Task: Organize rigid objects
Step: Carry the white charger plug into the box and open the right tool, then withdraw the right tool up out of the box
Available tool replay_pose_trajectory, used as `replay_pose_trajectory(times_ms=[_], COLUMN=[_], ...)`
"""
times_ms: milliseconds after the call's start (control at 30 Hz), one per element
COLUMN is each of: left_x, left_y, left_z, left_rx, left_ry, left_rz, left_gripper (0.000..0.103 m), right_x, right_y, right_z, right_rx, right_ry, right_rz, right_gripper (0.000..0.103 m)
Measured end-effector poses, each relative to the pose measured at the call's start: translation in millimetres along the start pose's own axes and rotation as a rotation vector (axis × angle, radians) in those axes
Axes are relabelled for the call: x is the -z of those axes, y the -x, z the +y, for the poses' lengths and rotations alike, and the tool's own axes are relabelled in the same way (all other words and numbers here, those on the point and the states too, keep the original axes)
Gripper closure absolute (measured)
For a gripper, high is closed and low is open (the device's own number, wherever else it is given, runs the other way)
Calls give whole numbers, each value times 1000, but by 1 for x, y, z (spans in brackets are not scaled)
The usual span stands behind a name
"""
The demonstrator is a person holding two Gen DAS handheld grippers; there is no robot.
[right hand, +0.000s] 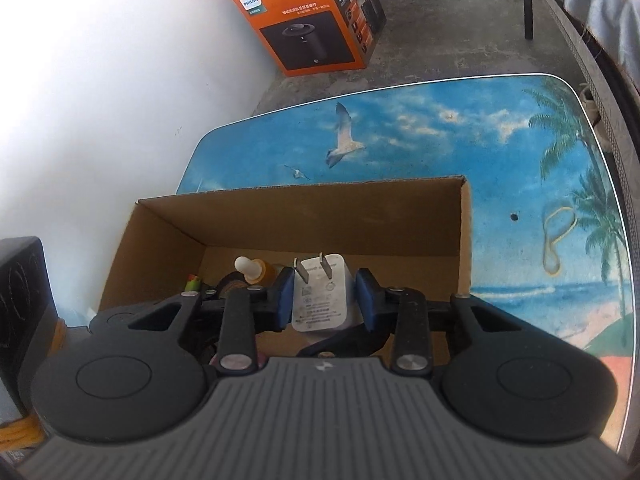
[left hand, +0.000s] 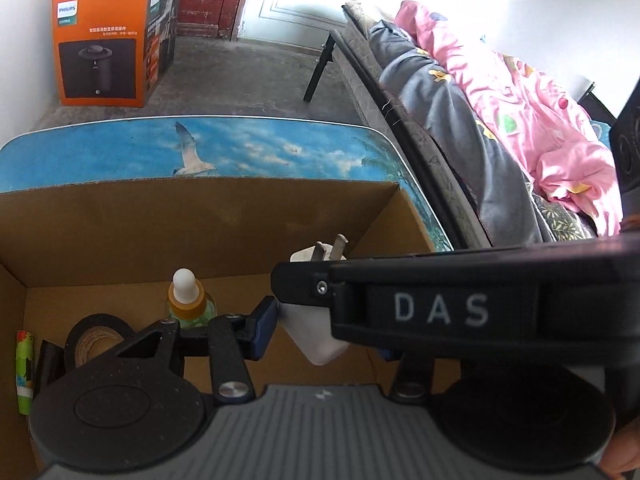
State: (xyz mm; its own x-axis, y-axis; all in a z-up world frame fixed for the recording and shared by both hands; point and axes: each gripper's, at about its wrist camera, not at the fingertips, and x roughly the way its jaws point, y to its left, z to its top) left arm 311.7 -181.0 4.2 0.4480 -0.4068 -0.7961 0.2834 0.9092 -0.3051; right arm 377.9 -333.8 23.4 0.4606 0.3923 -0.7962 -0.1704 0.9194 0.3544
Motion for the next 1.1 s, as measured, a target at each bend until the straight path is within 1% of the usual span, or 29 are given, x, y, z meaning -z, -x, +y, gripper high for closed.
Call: replay_pose_trajectory(times_ms=[67, 133, 167, 200, 300, 367, 433, 567, 667, 800, 967, 1033, 1100], left_x=[-6, -5, -5, -8, -6, -5, -4, 0, 5, 20, 54, 70, 89], left_y=[-2, -5, -7, -13, -13, -12, -9, 4, 21, 56, 114, 134, 152], left_z=[2, 0, 2, 3, 4, 3, 1, -4, -7, -12, -11, -12, -12], left_rx=[2, -6, -6, 2, 22, 29, 29, 28, 40, 63, 105, 120, 116], left_ry=[8, 5, 9, 19, 50, 52, 47, 36, 29, -15, -84, -113, -148], left_rz=[8, 14, 16, 17, 29, 27, 18, -10, -34, -87, -177, -207, -229], left_gripper=[53, 52, 51, 47, 44, 42, 37, 34, 33, 27, 17, 12, 12], right_x=[-2, -4, -4, -5, -6, -6, -4, 1, 9, 30, 78, 98, 116], right_y=[-5, -9, -11, -12, -12, -9, -3, 20, 50, 98, 155, 168, 175], right_z=[5, 8, 9, 10, 11, 10, 9, 8, 9, 14, 25, 30, 36], right_rx=[27, 46, 53, 60, 75, 73, 59, 36, 1, -56, -145, -165, -170], right_ry=[43, 78, 89, 98, 111, 103, 95, 76, 50, 30, 21, 27, 34], right_rz=[11, 17, 18, 18, 14, 7, -10, -71, -133, -230, -336, -358, -362], right_gripper=[73, 73, 73, 73, 74, 72, 72, 72, 72, 72, 72, 72, 72])
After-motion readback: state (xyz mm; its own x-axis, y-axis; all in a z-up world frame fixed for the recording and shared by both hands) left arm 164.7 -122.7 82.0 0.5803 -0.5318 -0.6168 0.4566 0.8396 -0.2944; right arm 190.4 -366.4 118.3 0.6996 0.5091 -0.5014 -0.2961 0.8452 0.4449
